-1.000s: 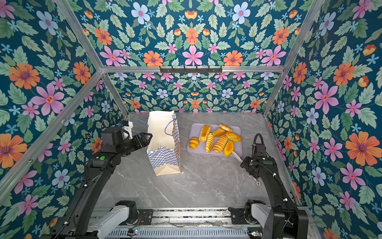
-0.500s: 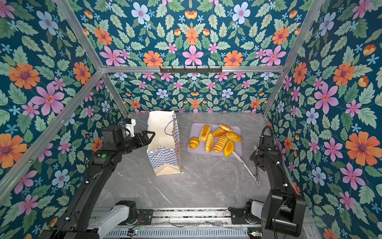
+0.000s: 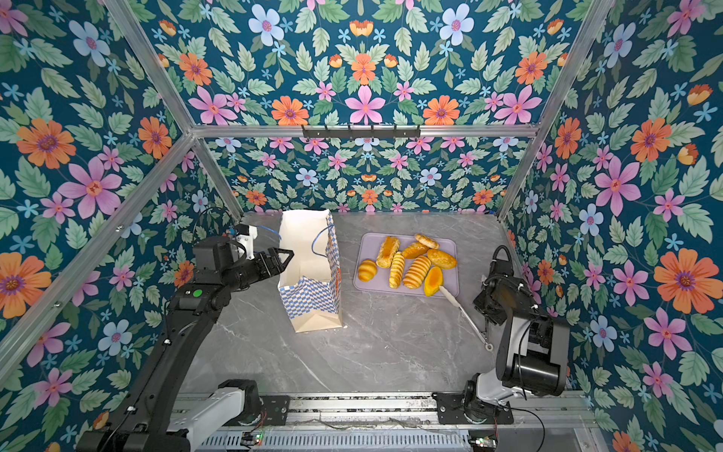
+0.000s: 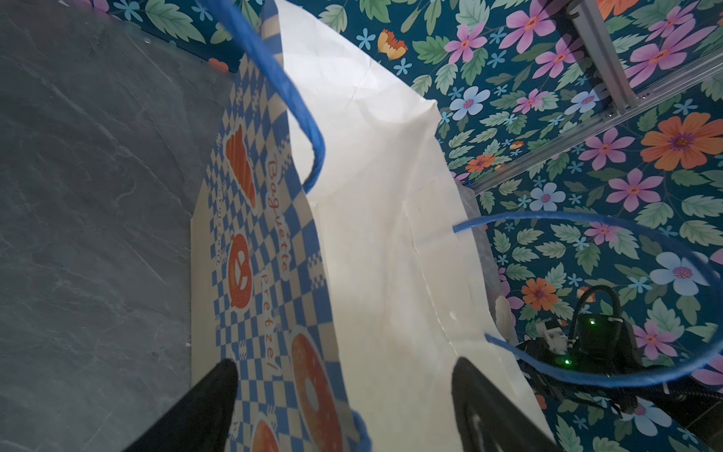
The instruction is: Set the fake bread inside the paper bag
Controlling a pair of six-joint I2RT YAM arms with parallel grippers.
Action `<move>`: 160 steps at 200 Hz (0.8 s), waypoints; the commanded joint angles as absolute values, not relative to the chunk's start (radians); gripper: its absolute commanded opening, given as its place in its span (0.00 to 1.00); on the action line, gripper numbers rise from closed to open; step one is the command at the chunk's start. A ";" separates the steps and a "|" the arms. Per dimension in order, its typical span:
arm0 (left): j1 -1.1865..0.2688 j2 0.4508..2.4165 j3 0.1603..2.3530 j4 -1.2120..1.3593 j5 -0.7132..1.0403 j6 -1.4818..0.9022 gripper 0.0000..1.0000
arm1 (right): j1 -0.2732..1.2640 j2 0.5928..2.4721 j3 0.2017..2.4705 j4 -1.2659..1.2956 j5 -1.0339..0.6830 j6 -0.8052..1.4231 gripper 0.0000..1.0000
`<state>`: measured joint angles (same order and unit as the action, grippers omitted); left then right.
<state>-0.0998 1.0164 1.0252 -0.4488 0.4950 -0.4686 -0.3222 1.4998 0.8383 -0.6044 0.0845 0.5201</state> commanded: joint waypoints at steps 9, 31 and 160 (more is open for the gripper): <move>-0.082 1.018 1.015 -0.430 0.529 -0.456 0.87 | -0.395 1.496 0.816 -0.576 0.068 0.496 0.34; -0.068 1.024 1.005 -0.424 0.543 -0.459 0.87 | -0.438 1.493 0.801 -0.563 0.054 0.477 0.31; -0.029 1.029 0.992 -0.436 0.577 -0.449 0.87 | -0.463 1.649 0.962 -0.565 0.006 0.550 0.21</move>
<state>-0.0357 1.0260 0.9916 -0.4454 0.5594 -0.4656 -0.4633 1.6203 0.9199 -0.5518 0.0029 0.5392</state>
